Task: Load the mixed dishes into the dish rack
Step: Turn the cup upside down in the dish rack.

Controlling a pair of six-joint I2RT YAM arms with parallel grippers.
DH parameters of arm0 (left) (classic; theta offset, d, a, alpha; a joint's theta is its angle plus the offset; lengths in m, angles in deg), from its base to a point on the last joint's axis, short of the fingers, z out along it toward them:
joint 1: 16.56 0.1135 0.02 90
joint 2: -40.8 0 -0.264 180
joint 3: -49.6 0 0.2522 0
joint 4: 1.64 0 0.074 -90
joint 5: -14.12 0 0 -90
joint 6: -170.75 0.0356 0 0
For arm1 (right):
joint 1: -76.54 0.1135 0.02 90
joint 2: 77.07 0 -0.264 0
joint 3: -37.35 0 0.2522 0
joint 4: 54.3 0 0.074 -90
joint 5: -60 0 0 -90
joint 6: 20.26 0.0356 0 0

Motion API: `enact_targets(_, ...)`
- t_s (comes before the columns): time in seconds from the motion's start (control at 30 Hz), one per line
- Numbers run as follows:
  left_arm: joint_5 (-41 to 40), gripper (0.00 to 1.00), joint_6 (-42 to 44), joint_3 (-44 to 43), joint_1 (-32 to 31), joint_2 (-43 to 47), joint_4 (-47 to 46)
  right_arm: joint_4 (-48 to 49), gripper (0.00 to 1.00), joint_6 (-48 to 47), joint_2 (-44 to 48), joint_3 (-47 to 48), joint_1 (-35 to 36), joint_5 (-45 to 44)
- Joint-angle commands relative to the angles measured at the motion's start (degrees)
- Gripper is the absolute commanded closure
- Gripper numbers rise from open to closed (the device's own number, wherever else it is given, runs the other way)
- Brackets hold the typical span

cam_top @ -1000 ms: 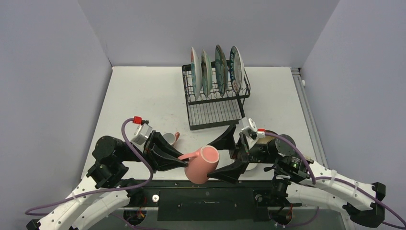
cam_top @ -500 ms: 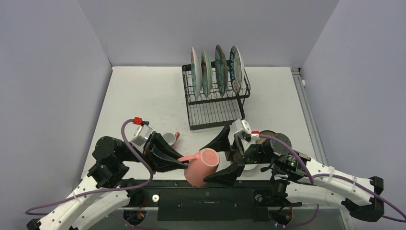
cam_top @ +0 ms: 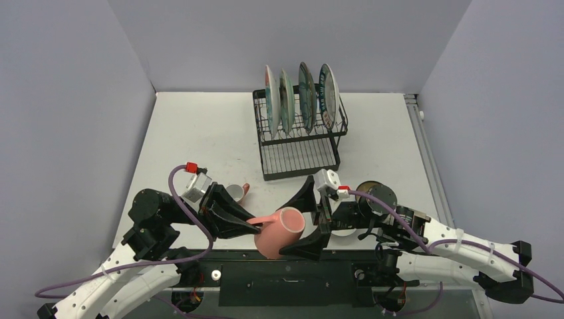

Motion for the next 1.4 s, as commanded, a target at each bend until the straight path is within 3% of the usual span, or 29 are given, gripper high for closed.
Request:
enact_targets(0.0,-1.7,1.0,0.2,-1.9,0.3,0.4,-7.1,0.5,0.01,-1.4,1.1,0.9,0.4,-1.7)
enact_targets(0.4,-1.8,1.0,0.3,-1.9,0.4,-0.3,-7.4,2.5,0.06,0.2,1.6,-0.4,0.4,-2.3)
enact_targets(0.97,-1.7,1.0,0.4,-2.2,0.3,0.0,-7.0,1.2,0.04,-0.1,1.7,-1.9,1.6,-4.8)
enact_targets(1.17,-1.7,1.0,0.5,-2.2,0.3,-0.2,-7.1,1.0,0.26,-0.1,0.8,-1.3,1.9,-4.5)
enact_targets(1.37,-1.9,1.0,0.6,-1.7,0.3,-0.4,-6.9,1.7,0.65,-0.5,0.4,-1.3,2.0,-4.5)
